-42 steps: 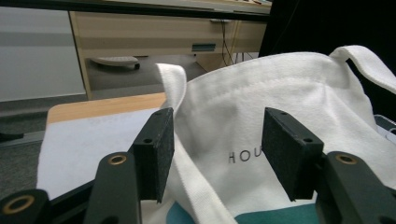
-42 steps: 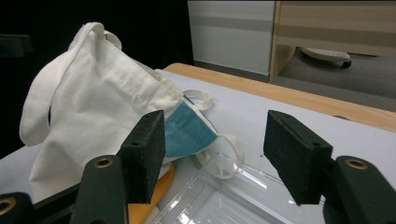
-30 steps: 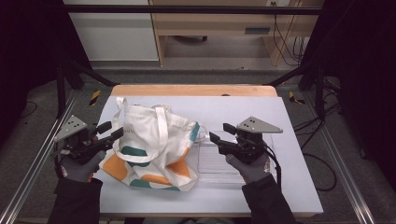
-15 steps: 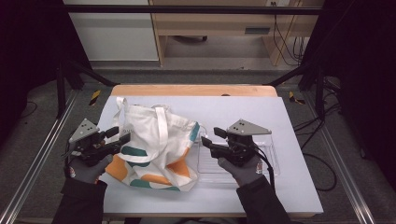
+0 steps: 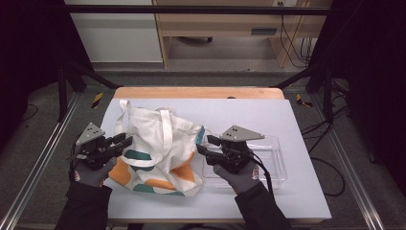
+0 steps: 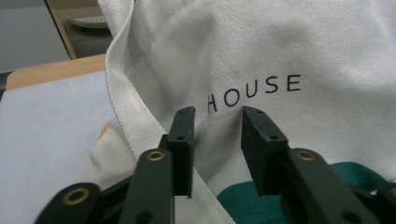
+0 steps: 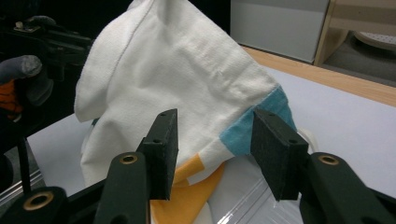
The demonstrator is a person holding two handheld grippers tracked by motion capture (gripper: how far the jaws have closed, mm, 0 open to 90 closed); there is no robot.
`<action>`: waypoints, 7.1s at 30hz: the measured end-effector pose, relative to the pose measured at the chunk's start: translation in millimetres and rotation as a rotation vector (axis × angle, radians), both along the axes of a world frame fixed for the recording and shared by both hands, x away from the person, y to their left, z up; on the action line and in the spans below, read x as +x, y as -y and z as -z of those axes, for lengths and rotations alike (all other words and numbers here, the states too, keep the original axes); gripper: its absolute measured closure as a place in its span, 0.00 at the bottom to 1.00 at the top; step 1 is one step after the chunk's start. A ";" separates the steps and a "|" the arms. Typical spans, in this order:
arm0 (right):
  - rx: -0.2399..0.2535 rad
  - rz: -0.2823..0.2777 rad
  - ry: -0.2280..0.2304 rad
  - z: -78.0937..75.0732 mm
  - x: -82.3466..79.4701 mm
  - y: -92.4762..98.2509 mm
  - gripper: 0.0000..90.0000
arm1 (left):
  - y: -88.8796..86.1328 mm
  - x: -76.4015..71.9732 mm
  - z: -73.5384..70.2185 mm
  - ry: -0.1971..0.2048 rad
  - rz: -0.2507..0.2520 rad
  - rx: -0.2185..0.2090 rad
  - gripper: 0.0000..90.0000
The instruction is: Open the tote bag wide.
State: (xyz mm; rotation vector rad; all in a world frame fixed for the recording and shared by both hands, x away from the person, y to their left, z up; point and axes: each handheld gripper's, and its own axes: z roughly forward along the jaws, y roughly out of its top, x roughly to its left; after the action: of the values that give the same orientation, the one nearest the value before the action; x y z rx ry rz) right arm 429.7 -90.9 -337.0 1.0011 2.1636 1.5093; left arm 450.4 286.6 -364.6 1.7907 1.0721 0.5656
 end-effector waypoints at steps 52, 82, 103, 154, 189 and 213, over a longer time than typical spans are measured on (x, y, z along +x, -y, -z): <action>-0.064 -0.182 -0.026 21.1 -6.4 -77.1 0.97 | -9.0 -10.0 0.1 -0.015 -0.007 -0.031 0.87; 0.001 -0.177 -0.007 13.4 -7.2 -68.4 0.81 | -8.6 -12.3 2.1 -0.023 0.024 -0.011 0.98; 0.034 -0.061 0.101 -0.9 27.8 -68.1 0.51 | -10.1 -23.6 8.3 -0.018 0.032 0.007 0.99; -0.015 -0.198 0.025 12.4 4.7 -70.2 1.00 | -23.6 -42.8 2.9 0.025 0.026 -0.028 0.92; -0.031 -0.283 -0.018 31.0 -17.0 -83.8 1.00 | -3.9 -43.4 -9.6 0.024 0.079 0.012 1.00; -0.056 -0.187 -0.029 35.2 -7.2 -85.7 1.00 | -2.3 -61.9 17.6 -0.065 0.124 0.085 1.00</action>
State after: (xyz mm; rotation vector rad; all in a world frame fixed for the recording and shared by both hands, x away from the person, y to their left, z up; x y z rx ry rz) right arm 422.5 -5.2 -372.2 0.8272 2.3626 1.5133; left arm 388.6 288.9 -382.2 1.9462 0.9852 0.4869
